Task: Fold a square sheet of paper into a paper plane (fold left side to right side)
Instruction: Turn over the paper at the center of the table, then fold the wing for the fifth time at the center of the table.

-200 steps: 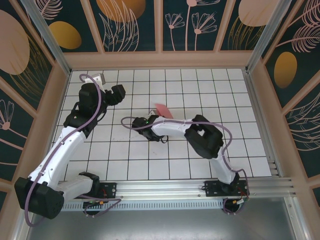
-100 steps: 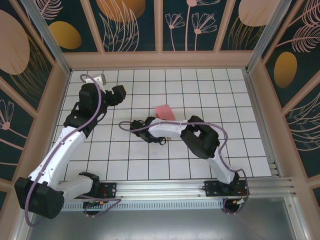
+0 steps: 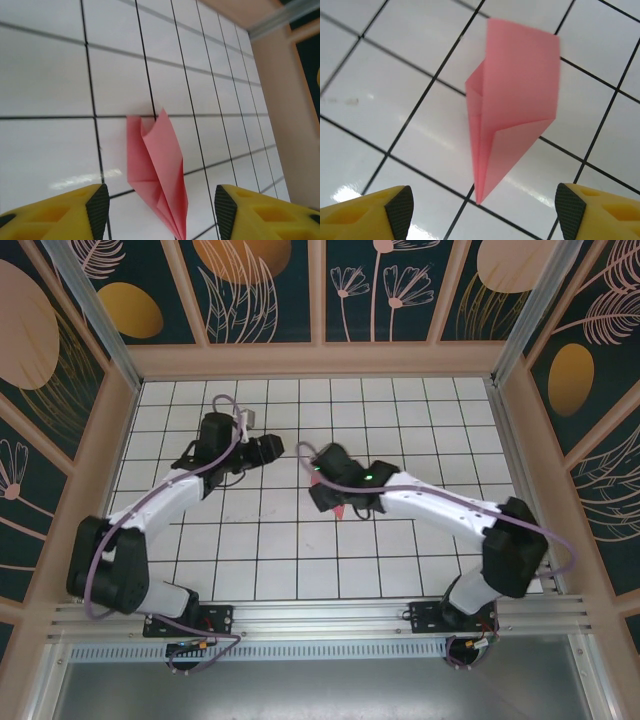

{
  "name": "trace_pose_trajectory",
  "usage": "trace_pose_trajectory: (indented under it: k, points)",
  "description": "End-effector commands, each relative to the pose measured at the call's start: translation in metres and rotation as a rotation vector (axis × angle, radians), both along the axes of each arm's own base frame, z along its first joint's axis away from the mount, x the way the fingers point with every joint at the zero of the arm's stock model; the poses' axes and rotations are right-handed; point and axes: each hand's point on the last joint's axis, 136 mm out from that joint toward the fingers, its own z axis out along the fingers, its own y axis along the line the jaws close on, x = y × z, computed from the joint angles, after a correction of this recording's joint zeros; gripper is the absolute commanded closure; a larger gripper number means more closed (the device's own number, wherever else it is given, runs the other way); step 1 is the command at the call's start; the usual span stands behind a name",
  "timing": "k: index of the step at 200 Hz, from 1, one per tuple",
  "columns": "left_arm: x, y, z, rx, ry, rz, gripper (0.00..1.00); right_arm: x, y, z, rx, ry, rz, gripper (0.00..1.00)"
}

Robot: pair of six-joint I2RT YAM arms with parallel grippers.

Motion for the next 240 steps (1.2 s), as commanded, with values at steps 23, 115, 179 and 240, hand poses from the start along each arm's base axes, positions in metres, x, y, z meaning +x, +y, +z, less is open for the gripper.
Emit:
trace_pose_trajectory:
  k: [23, 115, 179, 240]
  points:
    - [-0.005, -0.07, -0.028, -0.117, 0.079, -0.193, 0.39, 0.026, -0.025, 0.024, 0.505, 0.034, -0.064, 0.22]
    - [0.02, -0.108, -0.106, -0.116, 0.227, -0.207, 0.51, 0.03, -0.075, -0.019, 0.637, 0.177, -0.145, 0.23]
    - [0.011, -0.116, -0.095, -0.167, 0.164, -0.311, 0.97, 0.05, -0.068, -0.024, 0.741, 0.203, -0.07, 0.33]
    - [-0.021, -0.12, -0.063, -0.233, 0.06, -0.486, 1.0, 0.073, -0.052, -0.039, 0.745, 0.24, 0.104, 0.34]
